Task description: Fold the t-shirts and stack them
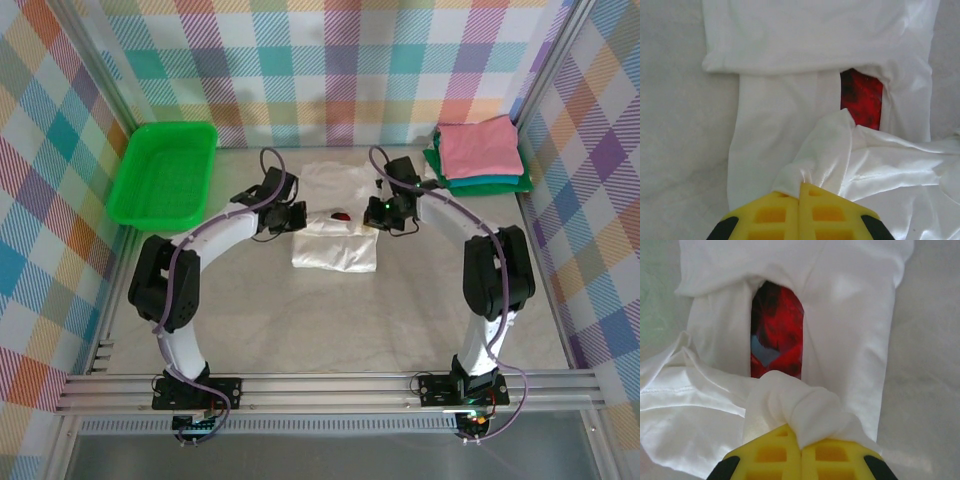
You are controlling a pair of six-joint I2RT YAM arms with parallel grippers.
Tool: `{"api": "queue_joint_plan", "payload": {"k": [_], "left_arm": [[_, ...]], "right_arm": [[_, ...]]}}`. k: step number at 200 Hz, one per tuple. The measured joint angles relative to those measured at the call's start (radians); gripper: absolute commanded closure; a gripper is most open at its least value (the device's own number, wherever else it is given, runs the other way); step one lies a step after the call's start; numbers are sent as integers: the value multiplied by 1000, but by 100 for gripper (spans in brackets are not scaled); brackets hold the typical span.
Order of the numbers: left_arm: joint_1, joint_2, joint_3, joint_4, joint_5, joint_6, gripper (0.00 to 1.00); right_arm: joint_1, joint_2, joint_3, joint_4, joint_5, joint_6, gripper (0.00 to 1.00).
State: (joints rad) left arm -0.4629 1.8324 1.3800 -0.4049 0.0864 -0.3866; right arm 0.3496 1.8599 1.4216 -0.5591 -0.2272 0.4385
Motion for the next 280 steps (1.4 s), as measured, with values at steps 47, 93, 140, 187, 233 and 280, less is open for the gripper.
{"api": "queue_joint_plan", "payload": {"k": [47, 93, 140, 187, 233, 280], "left_arm": [[17, 150, 174, -45, -2, 42, 100], [42, 322, 377, -121, -14, 77, 55], [76, 296, 372, -134, -114, 48, 49], [37, -121, -118, 32, -121, 22, 49], [18, -271, -481, 320, 2, 25, 52], [18, -137, -480, 496, 93, 35, 60]], "right_arm": [[-18, 105, 112, -3, 11, -14, 100], [-38, 202, 245, -11, 10, -39, 63], [-61, 206, 319, -15, 11, -51, 61], [-39, -94, -31, 18, -33, -31, 61], [1, -172, -156, 107, -103, 5, 86], [32, 60, -88, 208, -121, 18, 88]]}}
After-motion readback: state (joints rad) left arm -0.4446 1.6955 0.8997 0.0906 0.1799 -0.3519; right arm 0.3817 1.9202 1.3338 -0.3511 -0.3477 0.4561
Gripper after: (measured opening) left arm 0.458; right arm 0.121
